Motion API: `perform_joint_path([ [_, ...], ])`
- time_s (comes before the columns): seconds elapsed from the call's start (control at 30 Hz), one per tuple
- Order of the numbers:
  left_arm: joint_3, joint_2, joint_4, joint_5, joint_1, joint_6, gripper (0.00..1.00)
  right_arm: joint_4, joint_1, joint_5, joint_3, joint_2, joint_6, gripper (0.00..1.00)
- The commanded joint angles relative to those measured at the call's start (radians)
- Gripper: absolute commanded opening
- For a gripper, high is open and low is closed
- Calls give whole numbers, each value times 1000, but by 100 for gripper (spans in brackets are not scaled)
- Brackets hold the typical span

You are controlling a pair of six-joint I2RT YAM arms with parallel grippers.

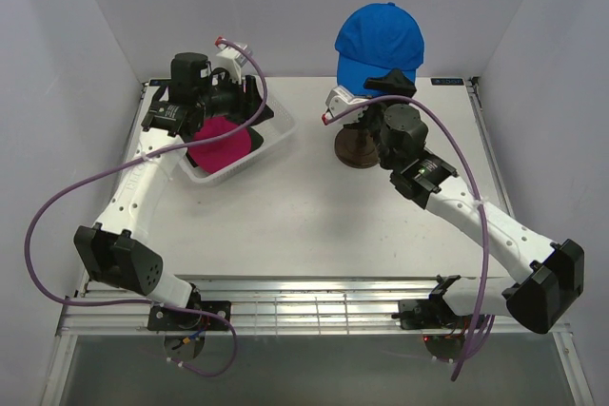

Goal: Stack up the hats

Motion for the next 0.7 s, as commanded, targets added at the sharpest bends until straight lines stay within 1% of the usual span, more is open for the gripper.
perform_joint_path([
  [0.0, -7, -35, 19, 25, 3, -6, 54, 18, 15, 22, 15, -37, 28, 84],
  [0.07, -7, -35, 19, 28, 3, -6, 54, 21, 29, 27, 15, -43, 34, 95],
  [0.13, -10, -38, 21, 23, 1, -6, 54, 3, 46, 28, 17, -56, 46, 90],
  [0.27, -18, -38, 23, 16, 3, -1, 55, -113, 72, -25, 41, -91, 129, 89],
  [0.3, -19, -38, 26, 11, 1, 0, 57, -144, 77, -60, 60, -109, 178, 89],
  [0.37, -22, -40, 26, 7, 1, 2, 58, -196, 89, -100, 75, -131, 223, 90],
  [0.4, -22, -40, 24, 4, 1, 3, 58, -262, 94, -151, 83, -155, 249, 89],
  [0.53, -24, -43, 24, -9, 3, 14, 60, -363, 97, -286, 159, -233, 429, 89],
  [0.6, -25, -49, 23, -16, 5, 19, 62, -417, 97, -344, 196, -283, 485, 89],
  [0.67, -33, -54, 24, -15, 14, 22, 62, -451, 95, -346, 242, -310, 540, 90],
])
